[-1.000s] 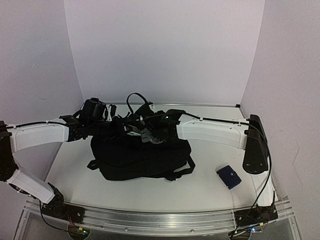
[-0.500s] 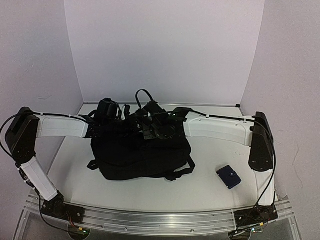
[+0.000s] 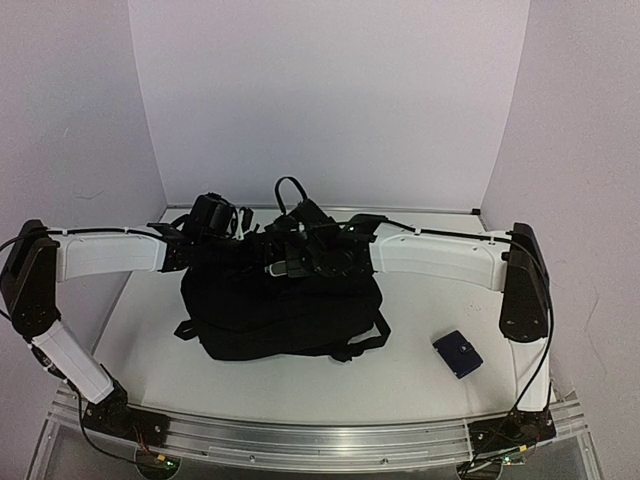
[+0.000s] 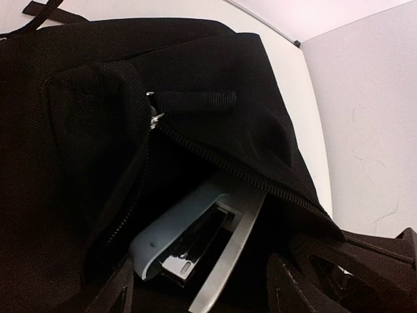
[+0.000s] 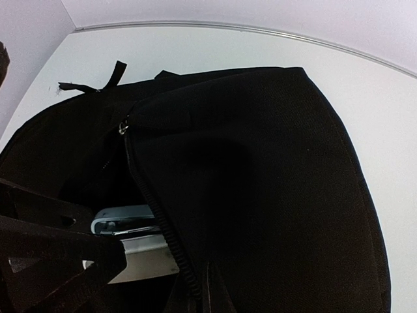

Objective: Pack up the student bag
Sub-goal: Place the stationery in the student bag.

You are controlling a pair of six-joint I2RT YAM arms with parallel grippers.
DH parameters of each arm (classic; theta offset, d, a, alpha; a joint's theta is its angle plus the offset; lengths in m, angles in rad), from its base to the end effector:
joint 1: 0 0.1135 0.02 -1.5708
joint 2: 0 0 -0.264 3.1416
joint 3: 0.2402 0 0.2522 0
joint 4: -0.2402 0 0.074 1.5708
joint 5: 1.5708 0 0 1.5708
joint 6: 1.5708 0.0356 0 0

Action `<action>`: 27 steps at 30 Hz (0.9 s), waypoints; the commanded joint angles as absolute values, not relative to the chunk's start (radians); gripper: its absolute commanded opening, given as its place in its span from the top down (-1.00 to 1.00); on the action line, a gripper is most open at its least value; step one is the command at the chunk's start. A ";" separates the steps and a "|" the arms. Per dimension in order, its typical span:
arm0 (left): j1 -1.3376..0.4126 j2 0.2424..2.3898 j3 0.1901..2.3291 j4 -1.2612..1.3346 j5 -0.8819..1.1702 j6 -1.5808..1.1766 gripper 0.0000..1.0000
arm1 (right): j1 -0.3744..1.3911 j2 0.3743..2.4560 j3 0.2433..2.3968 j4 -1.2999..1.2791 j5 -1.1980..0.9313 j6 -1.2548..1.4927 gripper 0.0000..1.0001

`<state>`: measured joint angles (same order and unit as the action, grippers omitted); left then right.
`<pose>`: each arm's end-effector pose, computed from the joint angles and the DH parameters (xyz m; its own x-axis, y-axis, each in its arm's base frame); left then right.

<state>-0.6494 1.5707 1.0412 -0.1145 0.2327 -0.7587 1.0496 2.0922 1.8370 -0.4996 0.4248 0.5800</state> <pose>0.2727 -0.2173 0.2403 -0.8529 -0.1929 -0.4851 0.2047 0.7313 -0.6507 0.2523 0.4100 0.2657 -0.6365 -0.1057 -0.7640 -0.3489 0.9229 0.1630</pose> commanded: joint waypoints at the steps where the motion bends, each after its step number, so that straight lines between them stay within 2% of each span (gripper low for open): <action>1: -0.642 1.554 1.069 -0.183 0.187 -0.733 -0.25 | 1.039 2.016 1.835 -0.456 0.441 0.576 1.00; 4: -0.655 1.580 1.071 -0.157 0.227 -0.742 -0.07 | 1.038 2.013 1.832 -0.455 0.441 0.576 1.00; 16: -0.713 1.747 1.167 -0.005 0.305 -0.746 0.24 | 1.033 1.995 1.817 -0.444 0.440 0.583 1.00; 24: -0.727 1.734 1.145 0.053 0.266 -0.749 0.24 | 1.029 1.991 1.804 -0.437 0.439 0.598 1.00; 26: -0.727 1.697 1.113 0.059 0.242 -0.750 0.15 | 1.027 1.988 1.800 -0.436 0.438 0.599 1.00; 27: -0.727 1.675 1.098 0.048 0.222 -0.749 0.03 | 1.027 1.986 1.799 -0.436 0.438 0.600 1.00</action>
